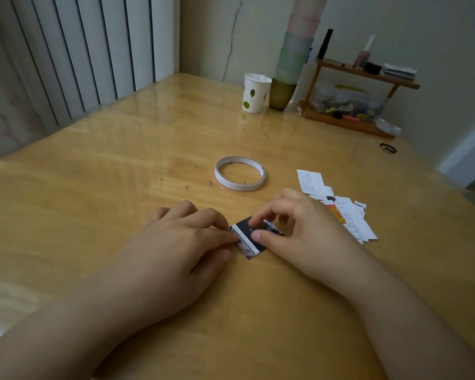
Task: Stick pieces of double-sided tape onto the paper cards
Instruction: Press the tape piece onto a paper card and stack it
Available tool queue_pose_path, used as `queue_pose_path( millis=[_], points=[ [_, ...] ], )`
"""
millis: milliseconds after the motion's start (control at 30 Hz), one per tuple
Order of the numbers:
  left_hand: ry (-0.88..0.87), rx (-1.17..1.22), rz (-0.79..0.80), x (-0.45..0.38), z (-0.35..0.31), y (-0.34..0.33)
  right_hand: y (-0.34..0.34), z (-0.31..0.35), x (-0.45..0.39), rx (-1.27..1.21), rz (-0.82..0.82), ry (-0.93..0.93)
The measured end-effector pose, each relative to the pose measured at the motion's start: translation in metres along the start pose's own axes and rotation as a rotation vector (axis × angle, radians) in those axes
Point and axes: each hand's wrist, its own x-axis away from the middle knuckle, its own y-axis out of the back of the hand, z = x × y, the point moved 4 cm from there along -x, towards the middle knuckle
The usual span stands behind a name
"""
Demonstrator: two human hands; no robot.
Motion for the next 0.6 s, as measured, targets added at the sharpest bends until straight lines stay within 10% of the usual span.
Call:
queue_pose_path(
  millis=[600],
  points=[
    [0.03,0.052,0.021,0.001,0.0,0.001,0.0,-0.01,0.004,0.103,0.059,-0.21]
  ],
)
